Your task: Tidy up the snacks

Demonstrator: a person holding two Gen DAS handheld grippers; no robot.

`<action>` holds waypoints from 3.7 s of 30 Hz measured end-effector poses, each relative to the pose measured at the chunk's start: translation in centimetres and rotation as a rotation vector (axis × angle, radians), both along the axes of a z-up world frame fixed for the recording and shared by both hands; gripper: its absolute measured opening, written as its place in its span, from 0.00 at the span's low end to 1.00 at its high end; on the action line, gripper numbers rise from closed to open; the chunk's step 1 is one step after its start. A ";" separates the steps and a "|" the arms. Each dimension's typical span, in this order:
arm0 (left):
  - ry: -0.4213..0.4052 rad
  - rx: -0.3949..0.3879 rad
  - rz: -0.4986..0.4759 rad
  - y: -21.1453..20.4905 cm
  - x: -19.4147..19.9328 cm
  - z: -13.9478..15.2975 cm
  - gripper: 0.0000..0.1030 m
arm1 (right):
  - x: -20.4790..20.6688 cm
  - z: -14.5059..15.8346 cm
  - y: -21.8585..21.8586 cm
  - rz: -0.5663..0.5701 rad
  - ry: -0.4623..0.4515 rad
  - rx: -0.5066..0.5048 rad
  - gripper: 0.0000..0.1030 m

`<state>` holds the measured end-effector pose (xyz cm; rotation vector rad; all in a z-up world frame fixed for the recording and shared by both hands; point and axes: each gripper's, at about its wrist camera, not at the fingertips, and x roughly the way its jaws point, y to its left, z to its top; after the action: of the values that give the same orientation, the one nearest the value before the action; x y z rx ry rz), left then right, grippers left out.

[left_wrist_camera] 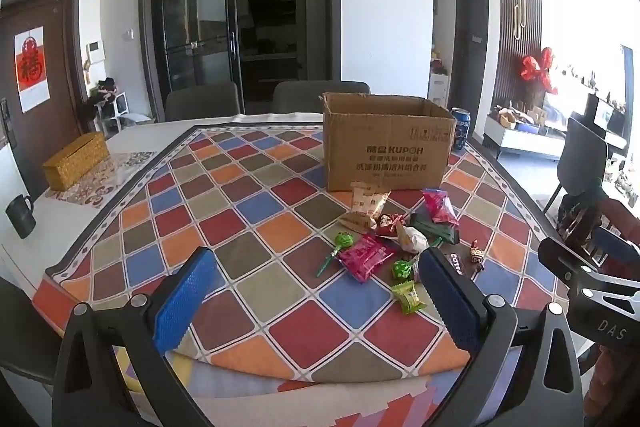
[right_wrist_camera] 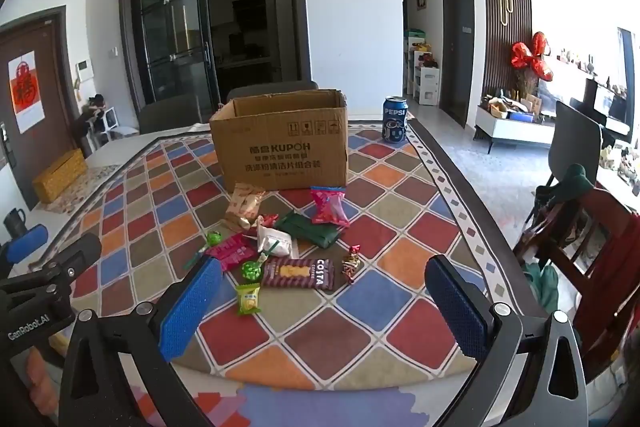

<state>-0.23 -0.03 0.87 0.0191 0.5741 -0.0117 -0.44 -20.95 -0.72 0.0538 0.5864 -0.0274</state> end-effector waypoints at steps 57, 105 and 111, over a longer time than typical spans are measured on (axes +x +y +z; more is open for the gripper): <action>-0.013 -0.005 0.004 0.4 -0.1 0.7 1.00 | 0.0 0.0 0.1 0.003 -0.004 0.003 0.99; 0.332 0.047 -0.306 -7.7 12.1 -9.4 0.43 | 11.0 -9.0 -3.5 0.017 0.289 0.109 0.66; 0.387 0.038 -0.317 -8.0 13.5 -11.1 0.37 | 12.3 -10.4 -3.4 0.023 0.327 0.109 0.57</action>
<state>13.24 -8.07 -10.20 0.1468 0.9536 -0.3188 11.82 -24.37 -11.08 0.1507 0.9149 0.0184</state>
